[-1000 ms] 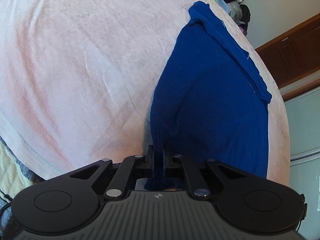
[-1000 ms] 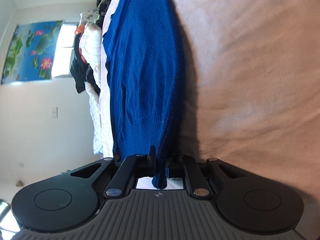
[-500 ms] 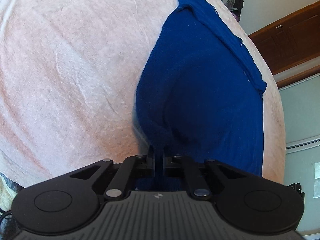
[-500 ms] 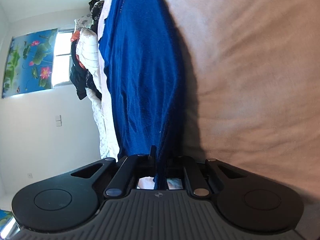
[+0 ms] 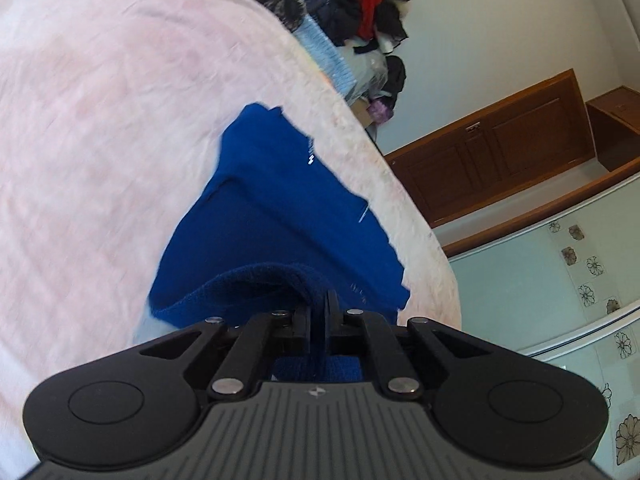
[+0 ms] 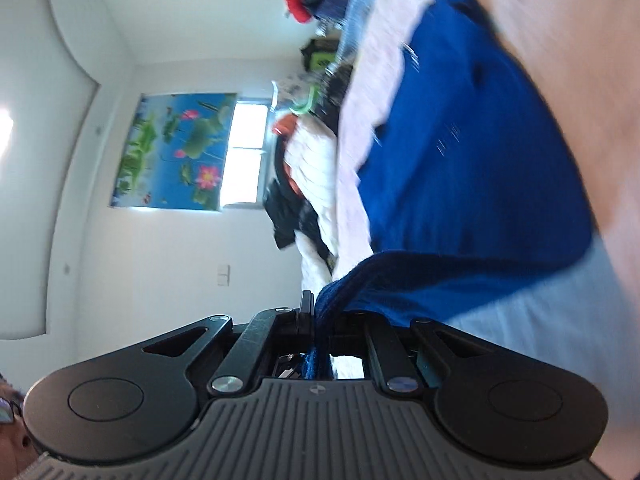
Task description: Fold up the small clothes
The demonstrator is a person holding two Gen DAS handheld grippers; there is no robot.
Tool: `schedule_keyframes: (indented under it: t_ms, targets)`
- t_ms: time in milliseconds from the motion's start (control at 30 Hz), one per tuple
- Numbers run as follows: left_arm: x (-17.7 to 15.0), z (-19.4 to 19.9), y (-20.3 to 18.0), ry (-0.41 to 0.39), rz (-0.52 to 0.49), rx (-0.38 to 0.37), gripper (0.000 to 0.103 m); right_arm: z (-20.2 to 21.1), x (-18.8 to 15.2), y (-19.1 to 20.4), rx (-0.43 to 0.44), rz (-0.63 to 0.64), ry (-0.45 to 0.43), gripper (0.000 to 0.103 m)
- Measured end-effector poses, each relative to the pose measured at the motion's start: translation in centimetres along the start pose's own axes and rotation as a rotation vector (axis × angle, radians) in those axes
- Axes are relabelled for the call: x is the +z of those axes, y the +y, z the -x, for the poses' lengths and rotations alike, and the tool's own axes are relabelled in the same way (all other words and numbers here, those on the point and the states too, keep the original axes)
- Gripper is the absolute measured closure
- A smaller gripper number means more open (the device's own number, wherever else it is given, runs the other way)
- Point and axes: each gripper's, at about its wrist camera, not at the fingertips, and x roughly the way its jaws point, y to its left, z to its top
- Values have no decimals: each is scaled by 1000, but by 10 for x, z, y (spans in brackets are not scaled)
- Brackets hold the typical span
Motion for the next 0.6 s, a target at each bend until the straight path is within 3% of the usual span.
schedule_keyframes:
  t_ms: [133,233,333,433,467,533,600]
  targets:
    - [60,-48,-26,-38,-32,-34,98,-28,65,3,55,6,-67,92]
    - [108,-99,-31,-45,-5,-24,98,-60,123,-9,46,-16,-131,92]
    - [152,-170,-19,-21,51,24,97,-95,178,-42,-45,-68,-202,92]
    - [174,-230,-2,37,86,130,97,-121,215,-106,-225,-261,-280,81]
    - [178,-237,-1,34,88,141,97,-124,219,-117,-249,-289,-288,87]
    - [182,-234,0,0,92,84,95,-126,219,-116,-198,-252,-300,83]
    - [187,-221,-5,-34,67,20,88,-121,219,-102,-169,-181,-313,57]
